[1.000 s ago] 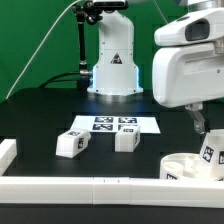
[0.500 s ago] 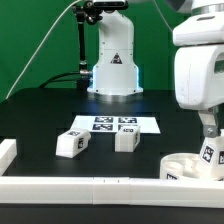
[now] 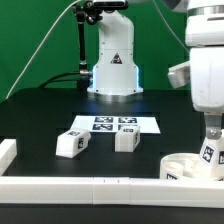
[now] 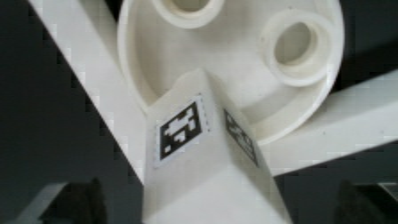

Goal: Assemble stool

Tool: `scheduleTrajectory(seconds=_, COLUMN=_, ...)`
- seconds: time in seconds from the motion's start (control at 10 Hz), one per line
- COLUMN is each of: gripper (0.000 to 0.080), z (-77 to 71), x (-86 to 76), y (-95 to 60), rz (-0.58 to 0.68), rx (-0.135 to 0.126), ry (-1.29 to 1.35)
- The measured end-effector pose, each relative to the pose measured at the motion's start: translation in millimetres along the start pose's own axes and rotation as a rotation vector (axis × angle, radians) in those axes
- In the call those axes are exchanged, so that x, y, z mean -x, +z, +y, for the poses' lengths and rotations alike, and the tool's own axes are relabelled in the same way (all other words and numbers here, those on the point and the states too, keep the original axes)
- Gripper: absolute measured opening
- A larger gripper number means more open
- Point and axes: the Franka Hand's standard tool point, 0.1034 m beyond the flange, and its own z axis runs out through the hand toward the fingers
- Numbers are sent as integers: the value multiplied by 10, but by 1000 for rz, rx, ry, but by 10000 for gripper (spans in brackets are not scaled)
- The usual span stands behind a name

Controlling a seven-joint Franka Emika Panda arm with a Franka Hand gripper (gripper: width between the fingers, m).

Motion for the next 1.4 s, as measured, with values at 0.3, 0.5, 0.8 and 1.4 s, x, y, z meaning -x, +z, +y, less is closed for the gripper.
scheduleTrajectory(seconds=0.3, gripper=649, z=39, x=-21, y=21, rz=-54, rx=28, ry=-365)
scheduleTrajectory(seconds=0.5, gripper=649, z=56, x=-11, y=46, rz=-84, rx=32, ry=-531)
scheduleTrajectory(seconds=0.8, gripper=526, z=61, x=48, y=80, rz=-89, rx=21, ry=-535)
scheduleTrajectory(seconds=1.4, gripper=333, z=67, x=129, y=80, rz=-98, rx=-9, ry=-438)
